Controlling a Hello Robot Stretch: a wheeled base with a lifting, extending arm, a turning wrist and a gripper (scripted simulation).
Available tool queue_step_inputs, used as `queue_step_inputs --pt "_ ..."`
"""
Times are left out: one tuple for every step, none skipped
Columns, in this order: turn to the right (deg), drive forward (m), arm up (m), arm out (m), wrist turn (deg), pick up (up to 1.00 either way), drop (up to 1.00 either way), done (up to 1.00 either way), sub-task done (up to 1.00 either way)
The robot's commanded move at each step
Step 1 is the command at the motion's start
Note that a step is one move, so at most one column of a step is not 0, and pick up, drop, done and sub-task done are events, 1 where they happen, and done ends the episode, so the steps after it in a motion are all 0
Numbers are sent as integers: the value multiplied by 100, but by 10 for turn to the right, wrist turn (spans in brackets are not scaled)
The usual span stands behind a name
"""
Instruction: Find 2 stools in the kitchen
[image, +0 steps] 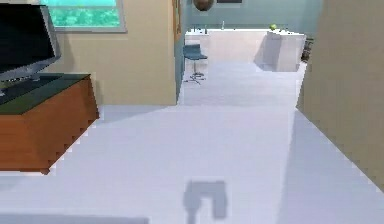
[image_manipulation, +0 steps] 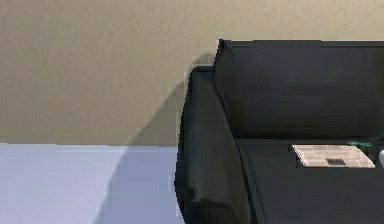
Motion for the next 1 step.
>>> queue_step_inputs --pt "30 0 0 0 0 0 0 0 0"
